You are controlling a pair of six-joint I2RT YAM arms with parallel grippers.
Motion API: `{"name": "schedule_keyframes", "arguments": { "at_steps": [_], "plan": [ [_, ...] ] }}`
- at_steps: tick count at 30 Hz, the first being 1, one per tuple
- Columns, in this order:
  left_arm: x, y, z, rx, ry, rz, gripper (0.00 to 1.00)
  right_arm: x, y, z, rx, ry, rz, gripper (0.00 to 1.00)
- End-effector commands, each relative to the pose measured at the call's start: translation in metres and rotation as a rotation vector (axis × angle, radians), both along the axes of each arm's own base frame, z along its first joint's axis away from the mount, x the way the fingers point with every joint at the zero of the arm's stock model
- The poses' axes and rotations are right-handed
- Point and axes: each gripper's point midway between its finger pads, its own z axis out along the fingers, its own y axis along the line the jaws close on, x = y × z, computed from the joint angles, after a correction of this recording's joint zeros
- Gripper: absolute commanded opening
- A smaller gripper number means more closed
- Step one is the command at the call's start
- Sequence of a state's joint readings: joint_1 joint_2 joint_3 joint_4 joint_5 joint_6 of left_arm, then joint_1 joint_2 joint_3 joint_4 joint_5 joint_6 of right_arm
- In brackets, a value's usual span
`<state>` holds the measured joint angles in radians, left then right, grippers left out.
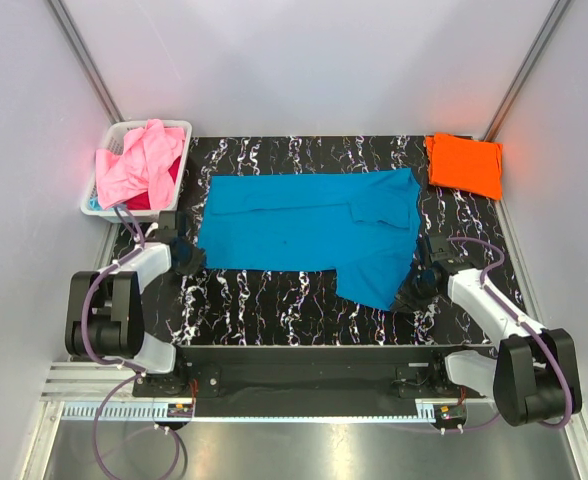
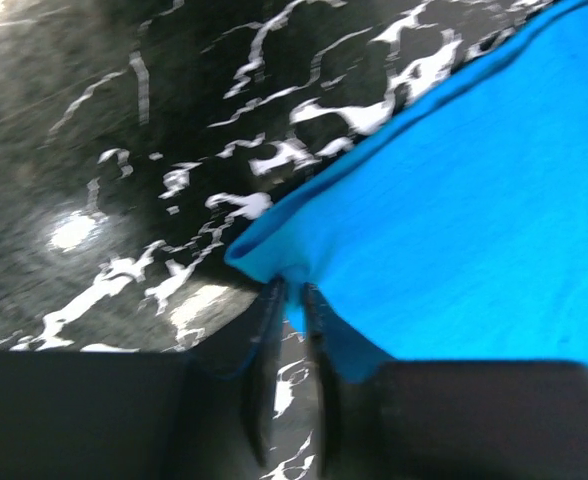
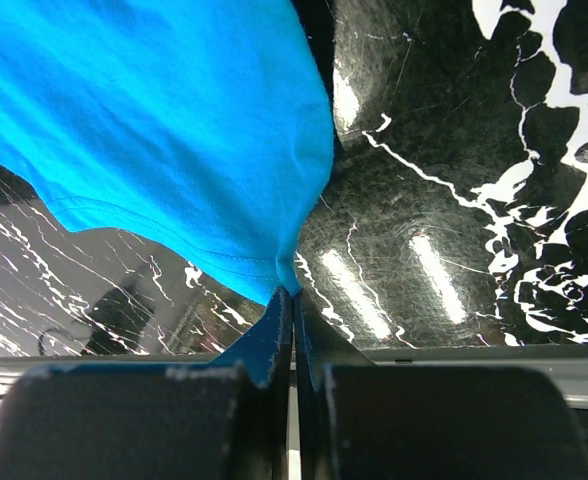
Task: Fold and stack the t-shirts
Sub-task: Fold the tshirt
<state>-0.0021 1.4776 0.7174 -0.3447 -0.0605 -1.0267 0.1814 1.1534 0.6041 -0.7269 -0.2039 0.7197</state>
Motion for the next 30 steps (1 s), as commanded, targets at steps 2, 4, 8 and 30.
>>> {"name": "schedule_keyframes", "arguments": {
  "at_steps": [2, 4, 8, 30],
  "plan": [
    [-0.014, 0.011, -0.003, 0.052, 0.049, 0.024, 0.09, 0.012, 0.004, 0.010, 0.009, -0.041, 0.005, 0.00],
    [-0.014, 0.010, -0.003, 0.050, 0.052, 0.019, 0.00, 0.012, 0.004, 0.011, 0.009, -0.044, 0.000, 0.00],
    [-0.015, 0.009, -0.004, 0.043, 0.060, 0.017, 0.00, 0.014, 0.003, 0.015, 0.005, -0.061, -0.012, 0.00],
    [0.018, -0.006, 0.055, -0.007, -0.108, -0.035, 0.00, 0.099, -0.012, 0.089, -0.130, -0.291, -0.034, 0.00]
  ]
}}
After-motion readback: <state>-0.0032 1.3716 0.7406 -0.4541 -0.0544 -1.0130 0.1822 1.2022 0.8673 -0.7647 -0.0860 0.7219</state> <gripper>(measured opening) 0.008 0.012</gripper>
